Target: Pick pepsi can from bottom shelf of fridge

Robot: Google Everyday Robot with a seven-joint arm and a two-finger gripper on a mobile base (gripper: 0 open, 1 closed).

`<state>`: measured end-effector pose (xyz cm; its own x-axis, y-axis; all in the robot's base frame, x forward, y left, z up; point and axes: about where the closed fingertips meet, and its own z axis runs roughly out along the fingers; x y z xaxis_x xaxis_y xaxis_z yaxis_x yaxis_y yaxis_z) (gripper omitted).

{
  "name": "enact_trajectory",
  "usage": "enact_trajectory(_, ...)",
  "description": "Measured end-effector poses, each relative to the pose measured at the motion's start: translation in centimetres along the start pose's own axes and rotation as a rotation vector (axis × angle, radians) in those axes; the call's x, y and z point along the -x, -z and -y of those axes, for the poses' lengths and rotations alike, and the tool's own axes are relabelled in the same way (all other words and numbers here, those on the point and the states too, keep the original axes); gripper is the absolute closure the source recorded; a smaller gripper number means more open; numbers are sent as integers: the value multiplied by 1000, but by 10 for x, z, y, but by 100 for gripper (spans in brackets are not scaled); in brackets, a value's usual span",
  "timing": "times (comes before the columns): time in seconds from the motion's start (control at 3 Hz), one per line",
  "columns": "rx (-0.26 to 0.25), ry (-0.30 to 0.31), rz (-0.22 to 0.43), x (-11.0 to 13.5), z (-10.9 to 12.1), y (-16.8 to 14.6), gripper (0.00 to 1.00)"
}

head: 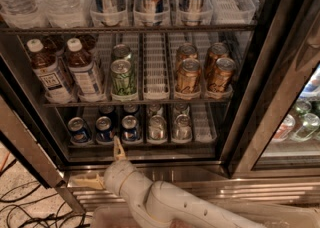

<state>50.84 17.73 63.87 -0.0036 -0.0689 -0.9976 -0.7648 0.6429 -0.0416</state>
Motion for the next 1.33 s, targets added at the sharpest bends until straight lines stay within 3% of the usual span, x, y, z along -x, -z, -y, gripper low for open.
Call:
enact_trajectory(0.33,-28,1,-22,-7,7,0,0)
enact_trajectory(0.67,-80,-5,41,10,2,16,0)
enact_trajectory(1.0,-222,-15,92,19,12,14,0)
enact_trajectory(1.33,-333,1,88,27,28,-5,0)
